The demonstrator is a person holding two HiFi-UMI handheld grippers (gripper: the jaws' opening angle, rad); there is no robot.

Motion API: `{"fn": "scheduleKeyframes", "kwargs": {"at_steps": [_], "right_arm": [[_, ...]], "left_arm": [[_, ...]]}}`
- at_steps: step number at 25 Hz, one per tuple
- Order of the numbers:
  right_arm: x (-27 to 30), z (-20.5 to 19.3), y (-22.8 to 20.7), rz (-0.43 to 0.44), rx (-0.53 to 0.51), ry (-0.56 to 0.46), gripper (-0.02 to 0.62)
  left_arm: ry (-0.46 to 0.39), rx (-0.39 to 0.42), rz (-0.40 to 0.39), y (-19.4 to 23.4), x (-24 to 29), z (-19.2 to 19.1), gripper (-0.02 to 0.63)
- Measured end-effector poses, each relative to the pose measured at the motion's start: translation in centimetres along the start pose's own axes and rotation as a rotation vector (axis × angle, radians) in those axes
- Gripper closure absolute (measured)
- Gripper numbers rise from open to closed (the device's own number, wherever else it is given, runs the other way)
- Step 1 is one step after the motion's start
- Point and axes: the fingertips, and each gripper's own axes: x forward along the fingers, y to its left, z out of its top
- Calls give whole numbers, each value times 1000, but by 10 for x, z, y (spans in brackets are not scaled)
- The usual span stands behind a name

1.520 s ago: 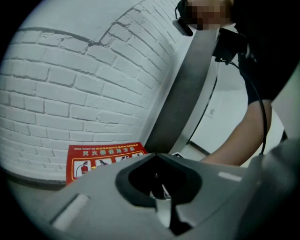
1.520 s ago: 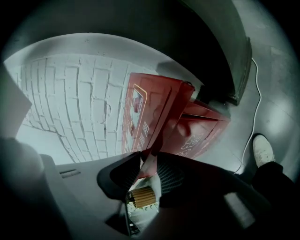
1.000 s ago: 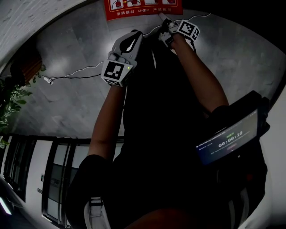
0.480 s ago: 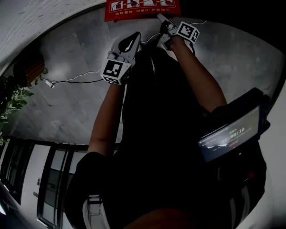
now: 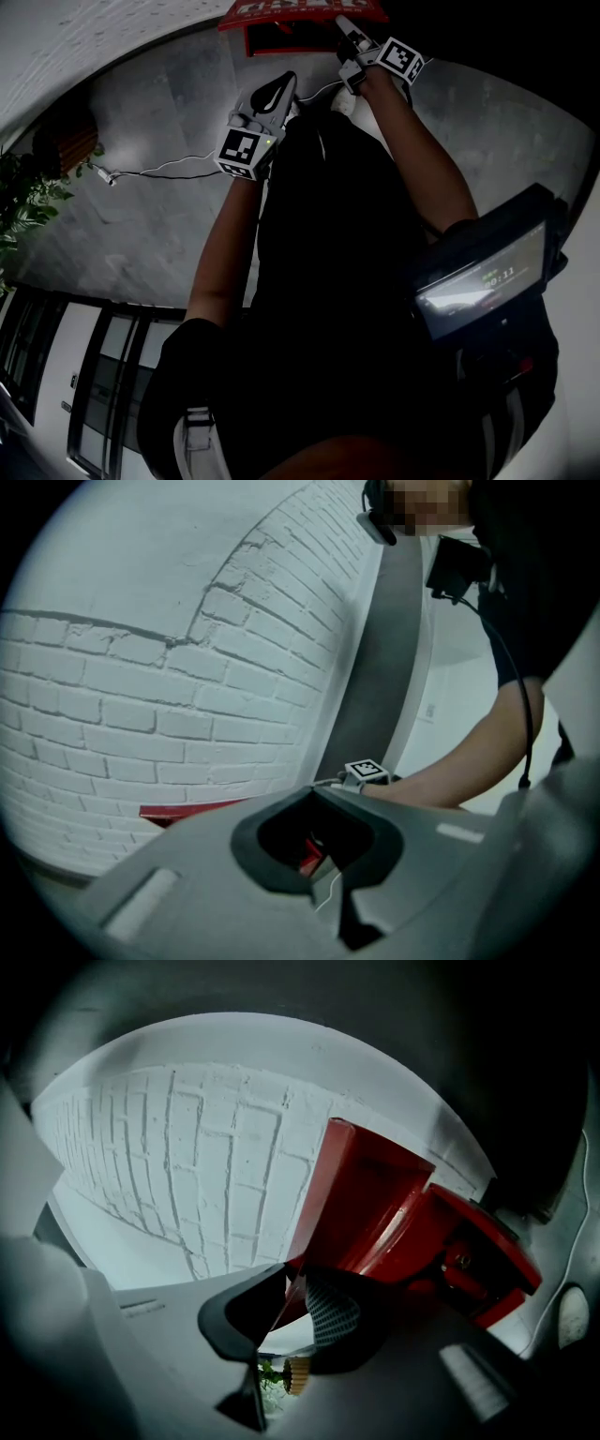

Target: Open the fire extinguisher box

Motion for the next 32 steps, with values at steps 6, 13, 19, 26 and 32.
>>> {"fn": "scheduleKeyframes", "kwargs": {"at_steps": [6, 13, 19, 26, 32], "right_arm": [[22, 31, 13, 29, -13, -29, 541], [53, 65, 14, 45, 17, -60, 551], [72, 84, 11, 34, 20, -60, 551], [82, 94, 8, 30, 34, -74, 552], [84, 96, 13, -3, -53, -35, 547]], "left_arm": [[-3, 5, 30, 15, 0, 9, 606], [-7, 0, 51, 27, 3, 18, 606], [-5, -14, 67, 35, 2, 17, 606], [-8, -11, 70, 37, 3, 19, 606], [-35, -12, 82, 41, -2, 34, 606]]}}
